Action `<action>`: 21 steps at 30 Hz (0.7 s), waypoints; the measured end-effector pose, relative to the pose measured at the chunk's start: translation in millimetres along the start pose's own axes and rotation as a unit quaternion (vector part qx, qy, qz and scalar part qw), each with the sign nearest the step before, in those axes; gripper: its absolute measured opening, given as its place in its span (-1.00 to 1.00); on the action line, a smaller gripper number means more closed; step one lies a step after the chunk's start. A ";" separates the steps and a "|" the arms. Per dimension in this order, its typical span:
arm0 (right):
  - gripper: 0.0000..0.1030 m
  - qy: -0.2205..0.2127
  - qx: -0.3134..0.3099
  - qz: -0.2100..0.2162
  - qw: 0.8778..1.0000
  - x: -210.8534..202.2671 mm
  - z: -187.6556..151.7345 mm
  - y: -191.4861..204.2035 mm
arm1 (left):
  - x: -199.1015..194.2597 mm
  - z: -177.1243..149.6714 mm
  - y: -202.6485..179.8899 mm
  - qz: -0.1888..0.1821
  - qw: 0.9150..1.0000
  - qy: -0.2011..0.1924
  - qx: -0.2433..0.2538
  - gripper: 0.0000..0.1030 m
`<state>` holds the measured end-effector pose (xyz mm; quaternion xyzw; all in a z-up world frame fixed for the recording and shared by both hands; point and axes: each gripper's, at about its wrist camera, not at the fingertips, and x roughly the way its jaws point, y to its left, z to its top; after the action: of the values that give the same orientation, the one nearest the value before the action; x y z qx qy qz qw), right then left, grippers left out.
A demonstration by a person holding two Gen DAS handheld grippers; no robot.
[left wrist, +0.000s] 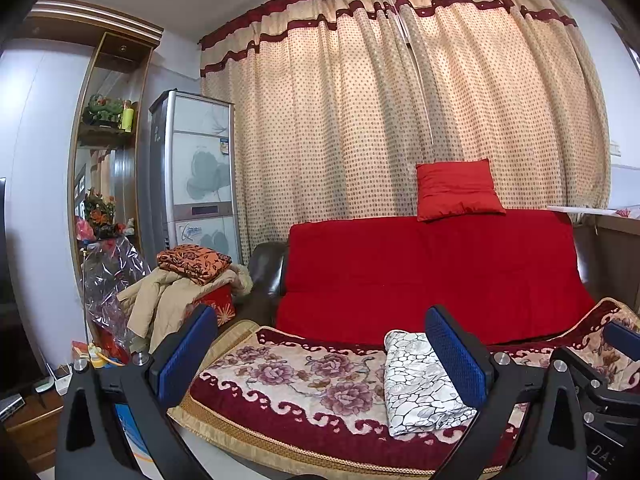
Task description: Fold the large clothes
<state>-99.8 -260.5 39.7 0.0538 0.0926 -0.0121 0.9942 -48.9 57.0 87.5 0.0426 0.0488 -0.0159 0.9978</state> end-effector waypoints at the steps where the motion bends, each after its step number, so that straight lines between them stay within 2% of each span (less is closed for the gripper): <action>1: 0.60 0.001 0.000 0.000 1.000 0.8 -0.2 0.2 | 0.0 -0.3 0.1 0.001 1.000 0.001 0.000 1.00; 21: 0.60 0.015 -0.002 -0.001 1.000 15.8 -3.1 3.9 | 9.7 -5.8 -1.6 0.000 1.000 0.014 0.002 1.00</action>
<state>-84.7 -256.5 34.1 0.0521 0.1079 -0.0124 0.9927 -39.8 55.6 80.7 0.0449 0.0632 -0.0157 0.9969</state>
